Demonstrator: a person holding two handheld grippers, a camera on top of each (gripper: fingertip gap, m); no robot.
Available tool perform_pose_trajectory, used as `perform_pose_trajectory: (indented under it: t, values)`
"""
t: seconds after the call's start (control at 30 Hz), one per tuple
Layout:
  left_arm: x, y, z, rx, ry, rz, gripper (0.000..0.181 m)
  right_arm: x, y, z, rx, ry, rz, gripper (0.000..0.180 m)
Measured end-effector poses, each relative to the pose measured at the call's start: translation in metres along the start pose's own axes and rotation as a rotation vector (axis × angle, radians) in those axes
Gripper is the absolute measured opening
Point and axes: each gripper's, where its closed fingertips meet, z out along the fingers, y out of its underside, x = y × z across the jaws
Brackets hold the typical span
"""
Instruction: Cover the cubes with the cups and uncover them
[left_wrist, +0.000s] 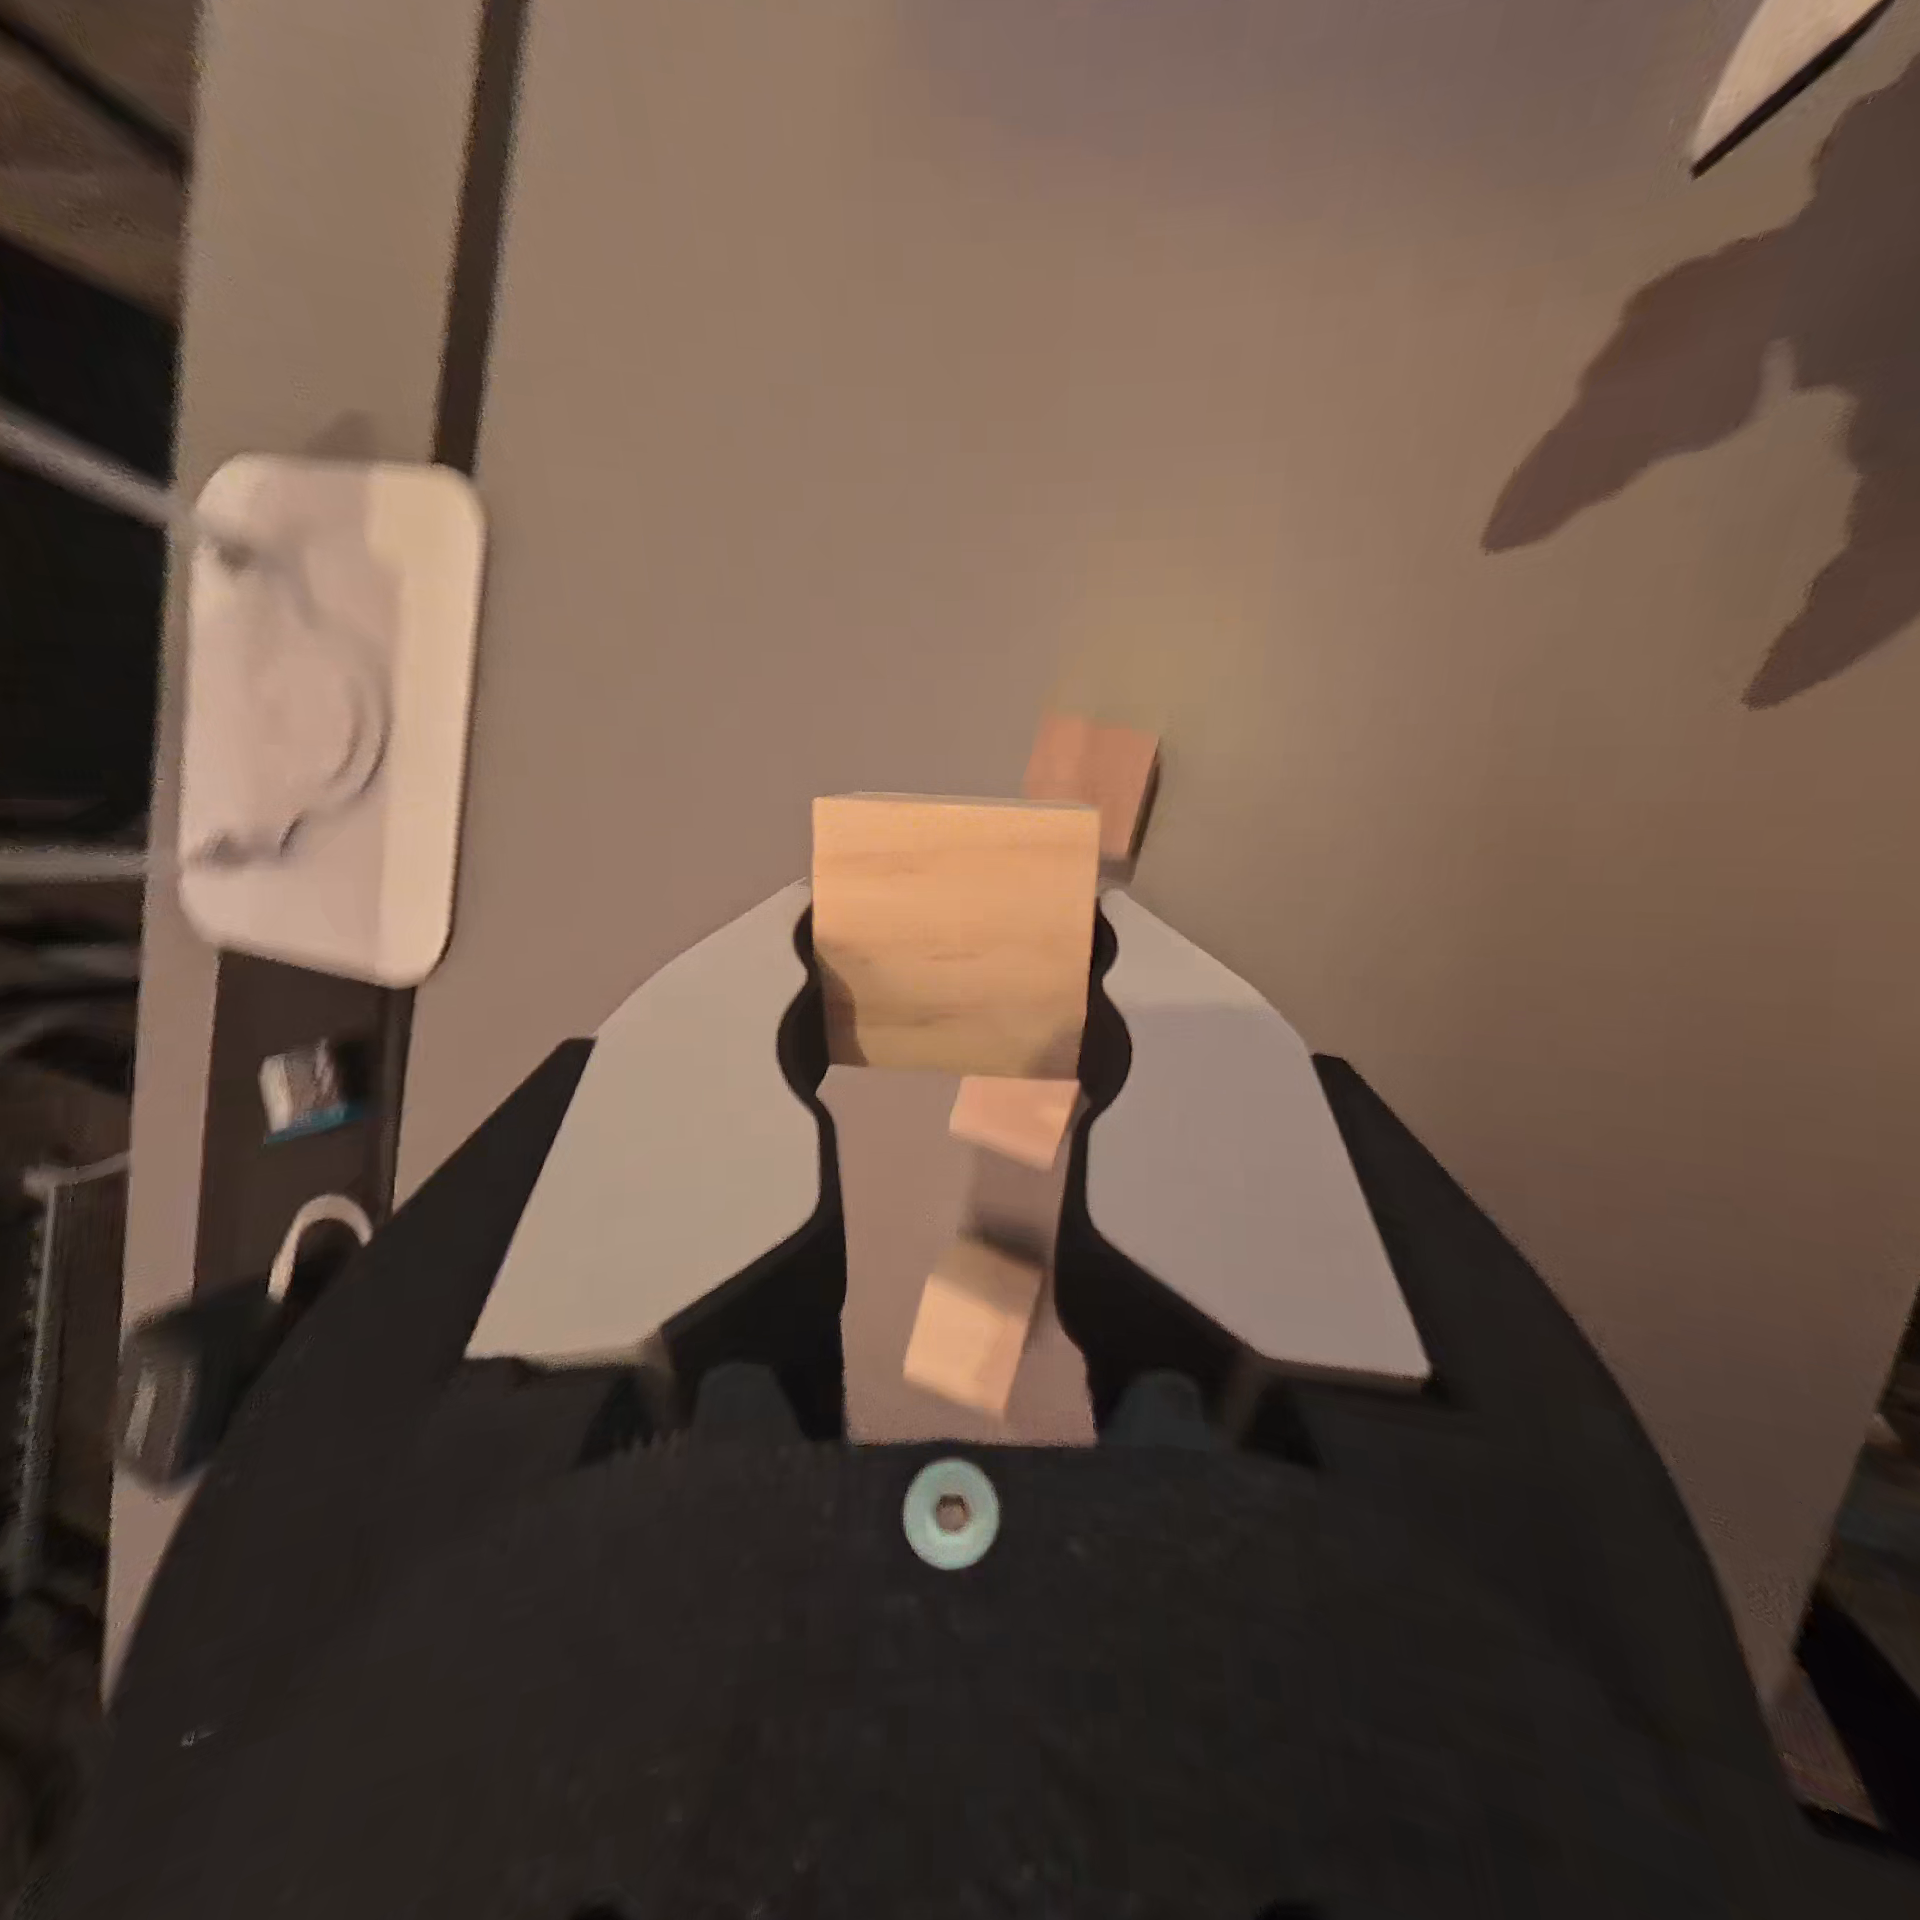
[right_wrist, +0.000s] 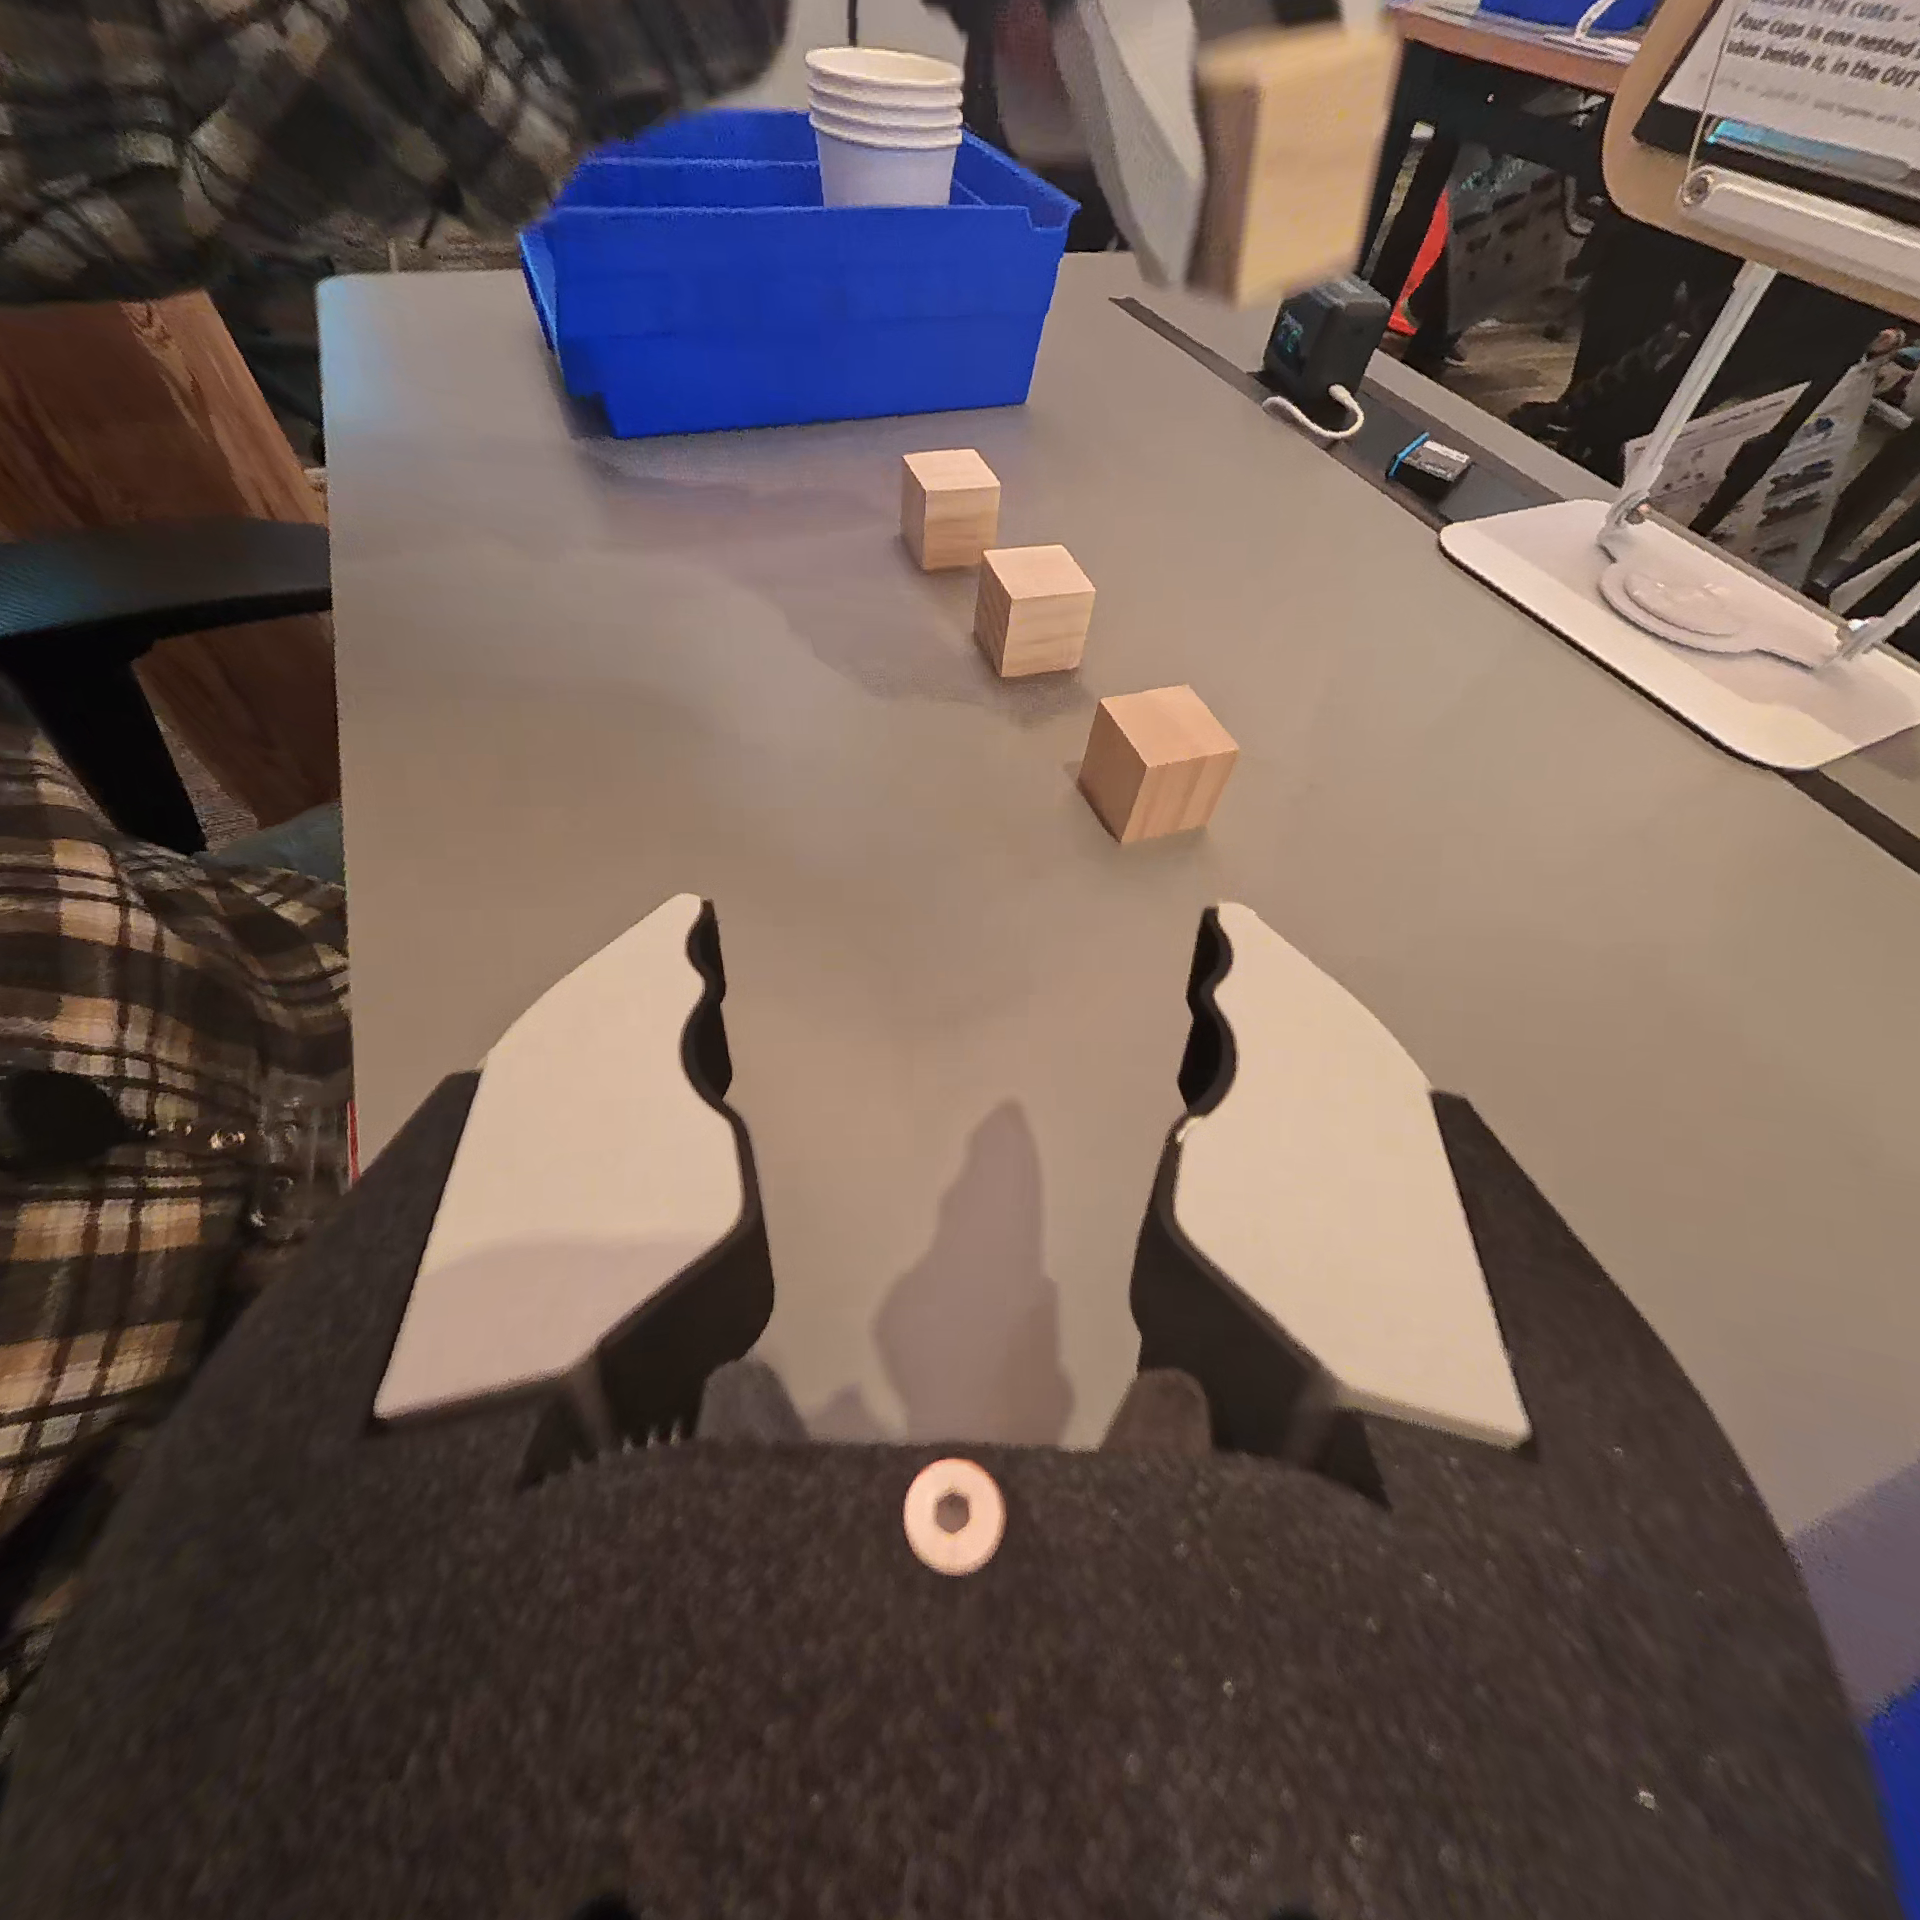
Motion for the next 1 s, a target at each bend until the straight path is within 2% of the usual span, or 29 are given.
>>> perform_pose_trajectory:
  t: [0.17,0.33,0.57,1.0]
  values:
    - [0.036,-0.041,0.090,-0.013,0.175,0.109,0.045,0.001,0.009,-0.008,-0.022,0.011,0.018,0.085]
    - [0.059,-0.057,0.140,-0.022,0.295,0.134,0.045,0.005,0.019,-0.012,-0.036,0.012,0.039,0.085]
    - [0.070,-0.057,0.174,-0.094,0.327,0.144,0.045,0.011,0.030,-0.011,-0.038,0.006,0.065,0.085]
    - [0.069,-0.049,0.194,-0.162,0.317,0.140,0.045,0.013,0.035,-0.005,-0.044,-0.008,0.075,0.085]
